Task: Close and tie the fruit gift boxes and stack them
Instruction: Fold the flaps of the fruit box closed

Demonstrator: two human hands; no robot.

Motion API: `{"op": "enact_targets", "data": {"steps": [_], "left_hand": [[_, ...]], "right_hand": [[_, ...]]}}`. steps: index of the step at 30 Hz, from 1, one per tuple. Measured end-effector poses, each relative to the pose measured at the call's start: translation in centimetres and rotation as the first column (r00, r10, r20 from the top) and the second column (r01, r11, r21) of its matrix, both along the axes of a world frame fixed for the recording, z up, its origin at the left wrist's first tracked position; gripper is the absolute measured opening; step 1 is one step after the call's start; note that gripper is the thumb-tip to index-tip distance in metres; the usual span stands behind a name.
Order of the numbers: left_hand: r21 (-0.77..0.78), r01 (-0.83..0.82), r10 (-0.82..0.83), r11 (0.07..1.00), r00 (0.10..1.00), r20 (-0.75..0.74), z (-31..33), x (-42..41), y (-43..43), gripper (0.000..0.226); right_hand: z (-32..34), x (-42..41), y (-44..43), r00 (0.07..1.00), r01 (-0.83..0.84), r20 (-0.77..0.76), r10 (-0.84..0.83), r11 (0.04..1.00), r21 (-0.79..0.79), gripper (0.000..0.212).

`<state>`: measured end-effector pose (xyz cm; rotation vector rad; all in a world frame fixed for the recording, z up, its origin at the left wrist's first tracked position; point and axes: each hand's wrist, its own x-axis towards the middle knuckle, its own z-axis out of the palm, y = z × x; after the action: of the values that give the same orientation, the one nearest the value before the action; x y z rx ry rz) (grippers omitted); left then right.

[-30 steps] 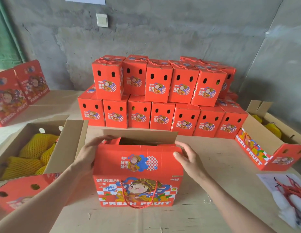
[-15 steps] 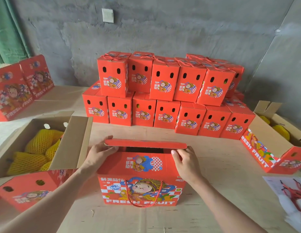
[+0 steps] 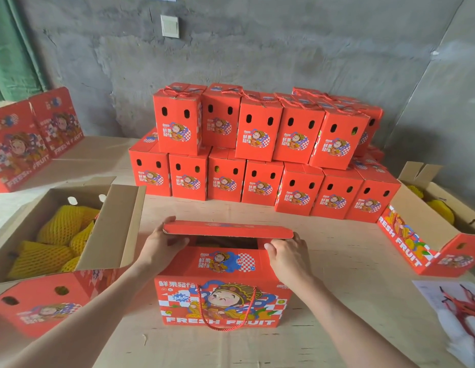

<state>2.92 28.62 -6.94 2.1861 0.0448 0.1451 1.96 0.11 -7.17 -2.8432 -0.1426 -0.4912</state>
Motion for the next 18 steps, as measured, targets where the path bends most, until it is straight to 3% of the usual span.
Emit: {"op": "enact_targets", "data": {"steps": [2, 8, 11, 13, 15, 18], "left_hand": [[-0.037, -0.009, 0.009, 0.999, 1.000, -0.006, -0.1, 0.0, 0.0, 0.058], [-0.219, -0.012, -0.017, 0.976, 0.992, -0.129, -0.1, -0.2, -0.1, 0.054], [-0.174, -0.019, 0.006, 0.985, 0.997, -0.076, 0.2, -0.3, -0.3, 0.056], [-0.119, -0.055, 0.054, 0.991, 0.998, -0.019, 0.2, -0.4, -0.3, 0.056], [-0.128, -0.073, 0.074, 0.989, 0.997, 0.007, 0.1, -0.6, -0.3, 0.057], [-0.185, -0.101, 0.107, 0.978, 0.994, 0.023, -0.1, -0.5, -0.2, 0.061]], "right_hand": [[-0.1, -0.1, 0.0, 1.000, 0.029, 0.009, -0.030, 0.998, 0.059, 0.029], [-0.4, 0.1, 0.0, 0.980, 0.198, -0.078, -0.184, 0.955, 0.222, 0.024], [-0.3, -0.1, -0.2, 0.969, 0.242, -0.078, -0.234, 0.842, 0.482, 0.046], [-0.1, -0.7, -0.4, 0.983, 0.167, -0.041, -0.180, 0.766, 0.620, 0.078], [-0.1, -1.1, -0.5, 0.998, -0.017, 0.052, -0.021, 0.778, 0.628, 0.095], [0.0, -1.2, -0.6, 0.985, -0.171, 0.094, 0.143, 0.856, 0.489, 0.071]]}}
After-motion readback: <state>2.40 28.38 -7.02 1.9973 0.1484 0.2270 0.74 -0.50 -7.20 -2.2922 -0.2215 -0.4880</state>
